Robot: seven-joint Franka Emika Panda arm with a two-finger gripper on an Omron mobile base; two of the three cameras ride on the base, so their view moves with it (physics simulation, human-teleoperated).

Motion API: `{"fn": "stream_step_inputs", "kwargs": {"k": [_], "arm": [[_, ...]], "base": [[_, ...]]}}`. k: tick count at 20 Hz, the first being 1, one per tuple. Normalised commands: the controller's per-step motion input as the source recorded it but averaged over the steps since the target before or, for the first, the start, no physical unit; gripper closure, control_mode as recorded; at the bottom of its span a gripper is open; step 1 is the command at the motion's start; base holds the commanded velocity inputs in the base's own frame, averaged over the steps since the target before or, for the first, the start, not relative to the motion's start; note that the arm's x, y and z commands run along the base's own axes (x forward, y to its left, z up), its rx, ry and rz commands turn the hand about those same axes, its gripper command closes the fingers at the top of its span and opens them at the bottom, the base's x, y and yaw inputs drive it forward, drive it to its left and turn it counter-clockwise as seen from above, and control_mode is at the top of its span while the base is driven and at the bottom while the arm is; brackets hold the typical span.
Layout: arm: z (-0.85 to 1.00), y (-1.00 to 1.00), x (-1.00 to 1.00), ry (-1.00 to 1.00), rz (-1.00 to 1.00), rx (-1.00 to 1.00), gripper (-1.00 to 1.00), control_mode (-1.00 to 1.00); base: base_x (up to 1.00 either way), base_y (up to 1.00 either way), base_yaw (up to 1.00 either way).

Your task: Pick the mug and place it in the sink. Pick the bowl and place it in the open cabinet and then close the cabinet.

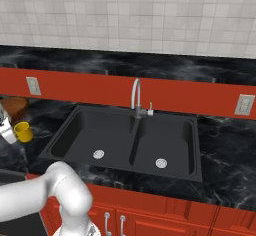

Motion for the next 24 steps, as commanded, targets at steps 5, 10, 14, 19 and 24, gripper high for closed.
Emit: {"fn": "stream_step_inputs", "kwargs": {"k": [5,10,14,19,24], "arm": [[0.65,-0.36,-0.28,0.22,-0.1,0.0,1.0,-1.0],[0.83,-0.49,0.0,0.29,-0.04,0.0,1.0,-1.0],[0.18,-0.9,0.0,0.01,0.02,0.0,1.0,-1.0],[0.01,-0.82,0.0,-0.08,0.11,0.0,1.0,-1.0],[0.0,-0.75,0.0,-0.01,0.13,0.0,1.0,-1.0]], "base": [[0.0,0.0,0.0],[0.0,0.0,0.0],[0.0,0.0,0.0],[0.0,0.0,0.0],[0.0,0.0,0.0]]}}
